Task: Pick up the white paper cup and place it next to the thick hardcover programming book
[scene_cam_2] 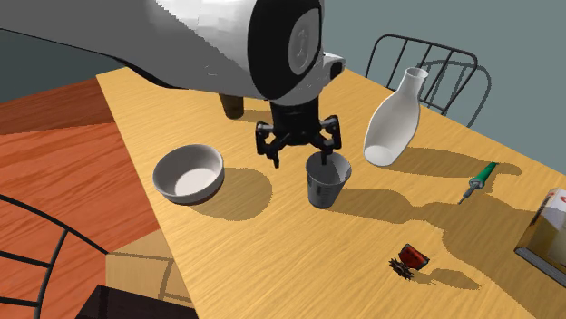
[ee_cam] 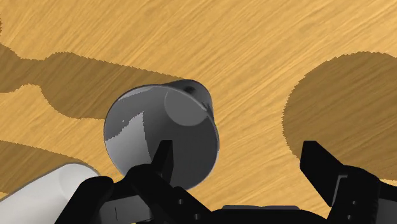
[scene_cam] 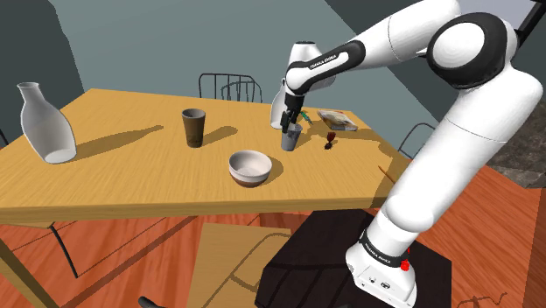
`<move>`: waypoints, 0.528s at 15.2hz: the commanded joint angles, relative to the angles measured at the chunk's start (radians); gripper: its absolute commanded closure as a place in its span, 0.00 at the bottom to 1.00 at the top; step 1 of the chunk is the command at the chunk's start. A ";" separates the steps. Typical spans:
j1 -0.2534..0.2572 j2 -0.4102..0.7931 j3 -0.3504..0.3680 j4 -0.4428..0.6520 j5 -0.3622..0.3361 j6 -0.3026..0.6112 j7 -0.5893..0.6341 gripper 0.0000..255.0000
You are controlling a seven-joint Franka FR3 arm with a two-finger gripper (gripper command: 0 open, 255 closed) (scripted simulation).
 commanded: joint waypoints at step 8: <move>-0.016 0.115 -0.016 -0.001 0.007 0.117 -0.030 0.00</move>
